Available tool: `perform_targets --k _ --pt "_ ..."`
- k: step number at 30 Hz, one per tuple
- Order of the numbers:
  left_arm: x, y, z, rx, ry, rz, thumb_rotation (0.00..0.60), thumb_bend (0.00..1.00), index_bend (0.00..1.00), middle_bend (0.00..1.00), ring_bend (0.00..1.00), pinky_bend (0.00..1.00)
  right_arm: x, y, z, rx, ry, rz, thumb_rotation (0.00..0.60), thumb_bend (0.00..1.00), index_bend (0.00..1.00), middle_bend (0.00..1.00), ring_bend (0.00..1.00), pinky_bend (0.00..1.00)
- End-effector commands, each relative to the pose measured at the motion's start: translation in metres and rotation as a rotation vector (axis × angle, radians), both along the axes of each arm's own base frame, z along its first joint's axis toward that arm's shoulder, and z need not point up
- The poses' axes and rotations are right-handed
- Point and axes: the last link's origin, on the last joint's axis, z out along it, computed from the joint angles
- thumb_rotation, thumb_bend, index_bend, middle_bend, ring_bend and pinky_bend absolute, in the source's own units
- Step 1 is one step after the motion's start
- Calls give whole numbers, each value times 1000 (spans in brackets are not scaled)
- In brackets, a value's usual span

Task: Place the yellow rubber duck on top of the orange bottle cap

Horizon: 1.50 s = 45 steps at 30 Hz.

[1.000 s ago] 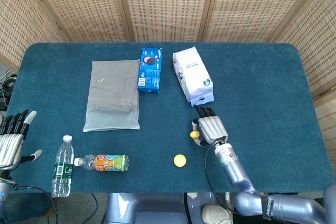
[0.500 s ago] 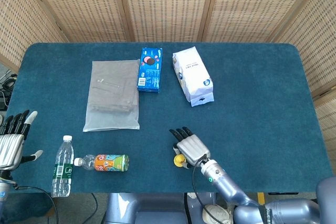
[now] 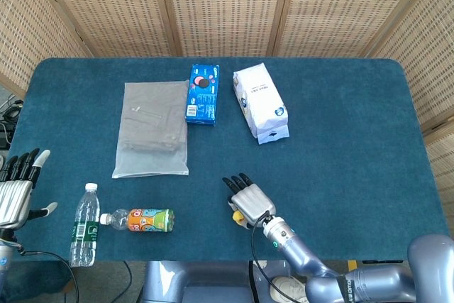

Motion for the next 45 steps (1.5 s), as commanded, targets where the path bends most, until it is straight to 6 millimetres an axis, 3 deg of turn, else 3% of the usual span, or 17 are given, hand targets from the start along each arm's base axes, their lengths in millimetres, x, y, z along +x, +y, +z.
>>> perform_targets --k 1,4,6,11,16,19,23,27,31,32,34,36,40,45 --pt "0 0 0 1 0 -1 600 0 0 0 0 0 -1 1 0 -4 9 9 600 180 516 0 0 0" --pt "1 -1 0 1 2 -2 600 0 0 0 0 0 -2 3 0 2 26 23 600 7 290 0 0 0" --pt "1 -1 -1 0 3 -2 600 0 0 0 0 0 -2 4 2 0 33 38 600 0 217 0 0 0" --pt "1 0 -1 1 1 -1 600 0 0 0 0 0 2 4 10 -18 14 46 600 0 208 0 0 0" --pt "1 -1 0 4 -3 -1 600 0 0 0 0 0 8 0 42 -80 -41 60 600 0 208 0 0 0" --pt "1 -2 2 8 -8 -4 600 0 0 0 0 0 0 -9 68 -171 -67 87 600 0 207 0 0 0" --pt "2 -3 3 12 -14 -9 600 0 0 0 0 0 -23 -19 94 -282 -85 130 600 0 148 0 0 0" --pt "4 -5 2 7 -15 -20 600 0 0 0 0 0 -66 -29 127 -396 -117 152 600 0 62 0 0 0" --pt "7 -8 1 5 -15 -34 600 0 0 0 0 0 -114 -26 158 -481 -155 162 600 0 2 0 0 0" --pt "8 -8 1 5 -14 -37 600 0 0 0 0 0 -125 -24 164 -498 -147 143 600 0 0 0 0 0" --pt "11 -9 -1 3 -6 -47 600 0 0 0 0 0 -170 -4 187 -584 -95 -14 600 0 0 0 0 0" --pt "11 -10 -2 5 1 -48 600 0 0 0 0 0 -188 17 197 -620 -75 -102 600 0 0 0 0 0" --pt "12 -11 -2 7 5 -51 600 0 0 0 0 0 -202 37 208 -647 -21 -149 600 0 0 0 0 0" --pt "12 -12 0 15 1 -55 600 0 0 0 0 0 -209 45 214 -666 -19 -169 600 0 0 0 0 0"
